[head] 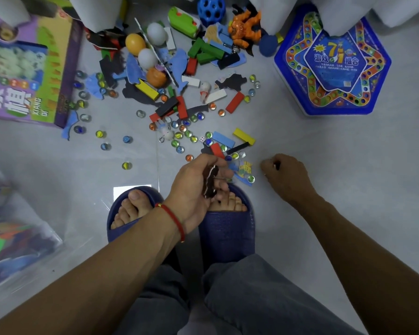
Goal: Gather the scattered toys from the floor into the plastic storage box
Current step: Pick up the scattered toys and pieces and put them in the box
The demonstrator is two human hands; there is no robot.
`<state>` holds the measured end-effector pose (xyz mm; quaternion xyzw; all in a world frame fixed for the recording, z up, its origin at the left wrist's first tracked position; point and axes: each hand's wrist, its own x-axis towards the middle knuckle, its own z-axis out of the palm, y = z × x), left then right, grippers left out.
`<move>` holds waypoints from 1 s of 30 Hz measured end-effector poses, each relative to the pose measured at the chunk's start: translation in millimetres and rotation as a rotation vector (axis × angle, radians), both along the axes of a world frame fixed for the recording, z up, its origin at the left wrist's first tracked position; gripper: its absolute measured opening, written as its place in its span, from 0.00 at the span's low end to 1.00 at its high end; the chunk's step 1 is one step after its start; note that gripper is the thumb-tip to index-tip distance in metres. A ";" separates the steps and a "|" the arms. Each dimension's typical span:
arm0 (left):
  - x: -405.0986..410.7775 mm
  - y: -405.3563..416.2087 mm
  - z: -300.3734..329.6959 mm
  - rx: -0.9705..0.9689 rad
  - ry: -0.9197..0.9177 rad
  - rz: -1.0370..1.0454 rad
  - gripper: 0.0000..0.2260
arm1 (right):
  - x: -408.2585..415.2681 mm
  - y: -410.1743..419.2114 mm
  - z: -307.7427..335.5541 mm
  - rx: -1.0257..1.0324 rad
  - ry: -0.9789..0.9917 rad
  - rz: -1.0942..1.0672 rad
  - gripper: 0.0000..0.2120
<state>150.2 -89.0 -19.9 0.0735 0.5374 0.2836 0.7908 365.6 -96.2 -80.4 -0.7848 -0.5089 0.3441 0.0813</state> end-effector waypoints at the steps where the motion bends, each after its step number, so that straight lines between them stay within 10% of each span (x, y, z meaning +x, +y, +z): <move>1: -1.8 0.6 1.7 -0.014 -0.013 0.013 0.10 | -0.3 0.5 6.8 -0.044 0.196 -0.163 0.17; 4: -15.3 -0.1 17.7 -0.041 -0.082 0.048 0.10 | 1.1 -4.4 34.9 -0.163 0.949 -0.583 0.13; 9: -64.6 -17.9 95.0 -0.009 -0.203 0.044 0.10 | -12.9 3.5 85.4 -0.514 1.791 -0.429 0.09; 22: -283.7 -148.0 261.5 0.286 0.106 0.833 0.04 | -372.4 2.9 363.1 -0.448 0.669 0.610 0.07; 30: -333.6 -157.5 298.0 0.321 0.199 0.901 0.07 | -461.0 -16.0 358.4 -0.323 0.712 0.482 0.21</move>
